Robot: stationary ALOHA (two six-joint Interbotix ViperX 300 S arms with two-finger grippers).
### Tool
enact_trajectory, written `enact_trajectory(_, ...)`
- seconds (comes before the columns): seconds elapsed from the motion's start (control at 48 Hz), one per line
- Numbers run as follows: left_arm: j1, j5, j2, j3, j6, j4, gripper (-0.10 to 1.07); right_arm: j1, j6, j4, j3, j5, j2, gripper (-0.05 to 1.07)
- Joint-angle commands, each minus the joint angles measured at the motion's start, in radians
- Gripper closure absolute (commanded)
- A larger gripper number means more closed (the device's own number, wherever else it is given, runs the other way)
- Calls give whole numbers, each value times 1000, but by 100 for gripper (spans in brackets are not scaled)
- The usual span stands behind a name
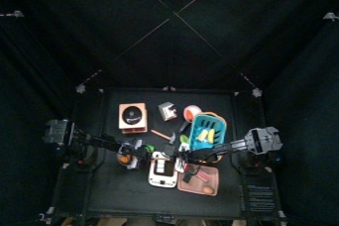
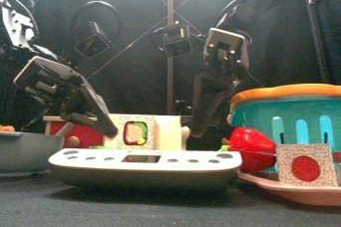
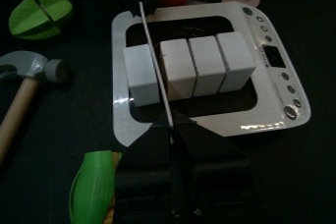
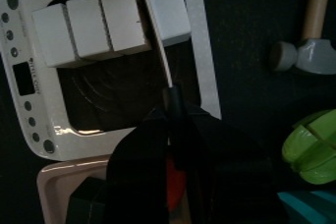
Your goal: Cut sushi roll
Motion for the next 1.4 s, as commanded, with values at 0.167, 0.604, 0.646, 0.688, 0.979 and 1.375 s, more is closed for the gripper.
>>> enact_trajectory(0.167, 20, 37, -2, 5, 5, 6, 62, -44, 5, -5, 3, 17, 0, 63)
enact_trajectory(0.604, 26, 40, -26, 3, 5, 8, 62, -43, 5, -8, -11, 18, -17, 63)
enact_trajectory(0.646, 26, 38, -32, 3, 5, 8, 62, -41, 5, -11, -14, 18, -18, 63)
enact_trajectory(0.688, 26, 40, -40, 3, 5, 8, 62, -38, 5, -15, -18, 20, -23, 63)
enact_trajectory(0.979, 3, 40, -158, 5, 5, 11, 62, -35, 5, -63, -63, 35, -57, 63)
enact_trajectory(1.375, -63, 40, -244, 20, 5, 31, 62, 11, 5, -92, -89, 57, -86, 63)
